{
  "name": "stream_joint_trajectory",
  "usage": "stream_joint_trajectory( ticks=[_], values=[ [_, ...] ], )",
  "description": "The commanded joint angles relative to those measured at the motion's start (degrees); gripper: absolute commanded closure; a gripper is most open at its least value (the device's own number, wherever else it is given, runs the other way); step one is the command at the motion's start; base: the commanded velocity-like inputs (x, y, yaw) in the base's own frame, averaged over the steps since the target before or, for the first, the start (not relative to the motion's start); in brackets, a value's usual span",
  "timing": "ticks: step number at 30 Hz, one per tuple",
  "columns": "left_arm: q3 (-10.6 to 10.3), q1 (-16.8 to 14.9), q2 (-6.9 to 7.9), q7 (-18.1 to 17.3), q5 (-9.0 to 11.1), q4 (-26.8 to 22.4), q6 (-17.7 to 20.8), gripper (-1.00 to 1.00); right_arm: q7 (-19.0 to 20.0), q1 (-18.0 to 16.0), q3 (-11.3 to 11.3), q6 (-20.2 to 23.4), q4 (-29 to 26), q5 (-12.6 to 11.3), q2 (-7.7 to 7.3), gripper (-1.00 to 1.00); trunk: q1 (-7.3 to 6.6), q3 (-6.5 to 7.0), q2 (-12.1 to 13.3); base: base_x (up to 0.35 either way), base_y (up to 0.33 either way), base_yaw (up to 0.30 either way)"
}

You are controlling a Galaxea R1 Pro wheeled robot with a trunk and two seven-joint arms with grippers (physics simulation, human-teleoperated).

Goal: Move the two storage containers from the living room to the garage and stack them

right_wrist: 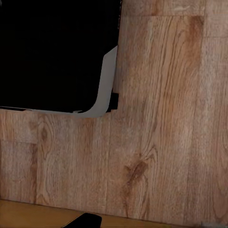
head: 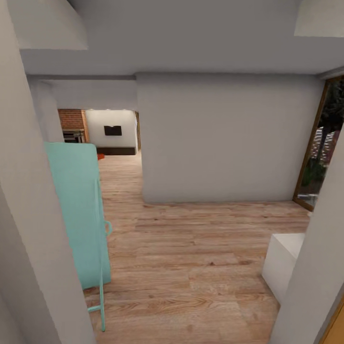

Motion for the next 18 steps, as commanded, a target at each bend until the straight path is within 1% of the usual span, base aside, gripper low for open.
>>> stream_joint_trajectory(
  ticks=[1, 18],
  values=[
    [-0.5, 0.0, 0.0, 0.1, 0.5, 0.0, -0.1, -1.0, -0.2, -0.1, -0.1, -0.3, 0.2, 0.5, -0.01, -1.0, 0.05, -0.02, 0.0, 0.323, 0.0, 0.0],
    [-0.5, 0.0, 0.0, 0.1, 0.5, 0.0, -0.1, -1.0, -0.2, -0.1, -0.1, -0.2, 0.2, 0.5, -0.02, -1.0, 0.05, -0.02, 0.0, 0.323, 0.0, 0.0]
  ],
)
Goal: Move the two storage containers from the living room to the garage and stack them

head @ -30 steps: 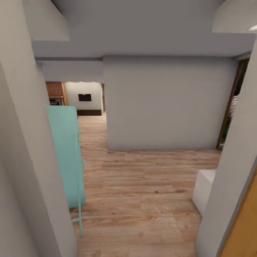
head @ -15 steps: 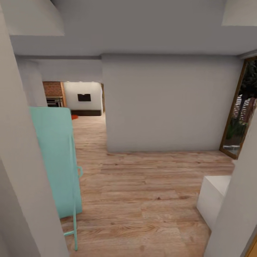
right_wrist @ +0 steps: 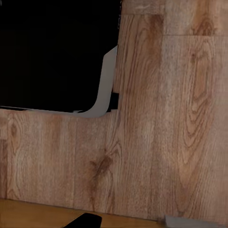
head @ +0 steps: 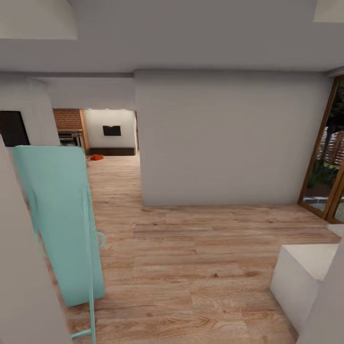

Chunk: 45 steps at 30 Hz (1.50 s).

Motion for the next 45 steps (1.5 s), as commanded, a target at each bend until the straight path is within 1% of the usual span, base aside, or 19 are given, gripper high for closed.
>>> stream_joint_trajectory(
  ticks=[1, 17, 29, 37, 45],
  values=[
    [-0.5, 0.0, -0.01, 0.1, 0.5, 0.0, -0.1, -1.0, -0.2, -0.1, -0.1, -0.3, 0.2, 0.6, 0.0, -1.0, 0.05, -0.02, 0.0, 0.323, 0.0, 0.0],
    [-0.5, 0.0, -0.01, 0.1, 0.5, 0.0, -0.1, -1.0, -0.2, -0.1, -0.1, -0.2, 0.2, 0.5, 0.06, -1.0, 0.05, -0.02, 0.0, 0.323, 0.0, 0.0],
    [-0.5, 0.0, -0.01, 0.1, 0.5, 0.0, -0.1, -1.0, -0.1, -0.1, -0.4, -0.3, 0.2, 0.4, 0.75, -1.0, 0.05, -0.02, 0.0, 0.323, 0.0, 0.0],
    [-0.5, 0.0, -0.04, 0.1, 0.5, 0.0, -0.1, -1.0, -0.1, -0.1, -0.3, -0.3, 0.2, 0.4, 0.42, -1.0, 0.05, -0.02, 0.0, 0.323, 0.0, 0.0],
    [-0.5, 0.0, -0.01, 0.1, 0.5, 0.0, -0.1, -1.0, -0.1, -0.1, -0.3, -0.3, 0.2, 0.4, 0.72, -1.0, 0.05, -0.02, 0.0, 0.323, 0.0, 0.0]
  ],
)
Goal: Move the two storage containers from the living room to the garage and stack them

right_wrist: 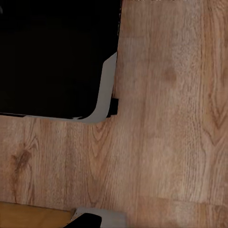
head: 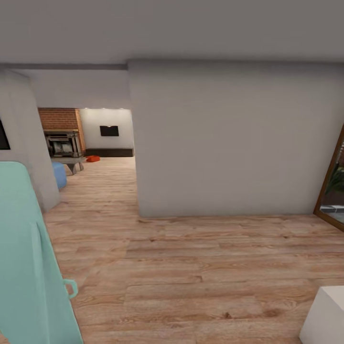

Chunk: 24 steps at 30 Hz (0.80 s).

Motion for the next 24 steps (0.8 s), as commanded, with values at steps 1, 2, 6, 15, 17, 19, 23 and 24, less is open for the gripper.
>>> stream_joint_trajectory(
  ticks=[1, 2, 6, 15, 17, 19, 23, 24],
  values=[
    [-0.5, 0.0, 0.0, 0.1, 0.5, 0.0, -0.1, -1.0, -0.2, -0.1, -0.1, -0.3, 0.2, 0.6, 0.02, -1.0, 0.05, -0.02, 0.0, 0.323, 0.0, 0.0],
    [-0.5, 0.0, 0.0, 0.1, 0.5, 0.0, -0.1, -1.0, -0.2, -0.1, -0.1, -0.3, 0.2, 0.6, 0.03, -1.0, 0.05, -0.02, 0.0, 0.323, 0.0, 0.0],
    [-0.5, 0.0, 0.0, 0.1, 0.5, 0.0, -0.1, -1.0, -0.2, -0.1, -0.1, -0.3, 0.2, 0.6, -0.06, -1.0, 0.05, -0.02, 0.0, 0.323, 0.0, 0.0],
    [-0.5, 0.0, 0.0, 0.1, 0.5, 0.0, -0.1, -1.0, -0.2, -0.1, -0.1, -0.3, 0.2, 0.6, -0.09, -1.0, 0.05, -0.02, 0.0, 0.323, 0.0, 0.0],
    [-0.5, 0.0, 0.0, 0.1, 0.5, 0.0, -0.1, -1.0, -0.2, -0.1, -0.1, -0.3, 0.2, 0.6, 0.0, -1.0, 0.05, -0.02, 0.0, 0.323, 0.0, 0.0],
    [-0.5, 0.0, 0.0, 0.1, 0.5, 0.0, -0.1, -1.0, -0.2, -0.1, -0.1, -0.3, 0.2, 0.6, -0.02, -1.0, 0.05, -0.02, 0.0, 0.323, 0.0, 0.0],
    [-0.5, 0.0, 0.0, 0.1, 0.5, 0.0, -0.1, -1.0, -0.2, -0.1, -0.1, -0.3, 0.2, 0.6, -0.08, -1.0, 0.05, -0.02, 0.0, 0.323, 0.0, 0.0],
    [-0.5, 0.0, 0.0, 0.1, 0.5, 0.0, -0.1, -1.0, -0.2, -0.1, -0.1, -0.3, 0.2, 0.6, -0.09, -1.0, 0.05, -0.02, 0.0, 0.323, 0.0, 0.0]
  ],
)
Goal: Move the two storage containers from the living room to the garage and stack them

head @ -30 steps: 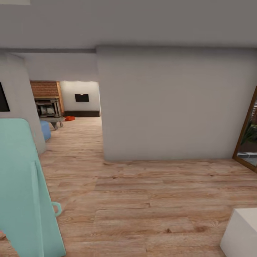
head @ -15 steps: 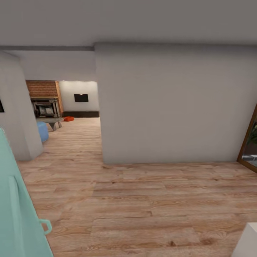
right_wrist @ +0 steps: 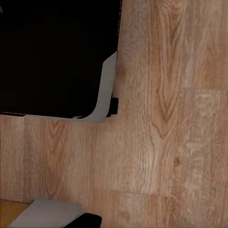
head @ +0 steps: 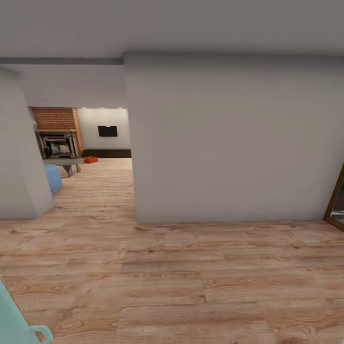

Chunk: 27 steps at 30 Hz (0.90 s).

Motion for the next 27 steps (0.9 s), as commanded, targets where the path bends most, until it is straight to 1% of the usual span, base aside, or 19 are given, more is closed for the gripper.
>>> stream_joint_trajectory(
  ticks=[1, 27],
  values=[
    [-0.5, 0.0, -0.01, 0.1, 0.5, 0.0, -0.1, -1.0, -0.2, -0.1, -0.1, -0.3, 0.2, 0.6, -0.02, -1.0, 0.05, -0.02, 0.0, 0.323, 0.0, 0.0],
    [-0.5, 0.0, -0.18, 0.1, 0.5, 0.0, -0.2, -1.0, -0.2, -0.1, -0.1, -0.3, 0.2, 0.6, -0.01, -1.0, 0.05, -0.02, 0.0, 0.323, 0.0, 0.0]
  ],
)
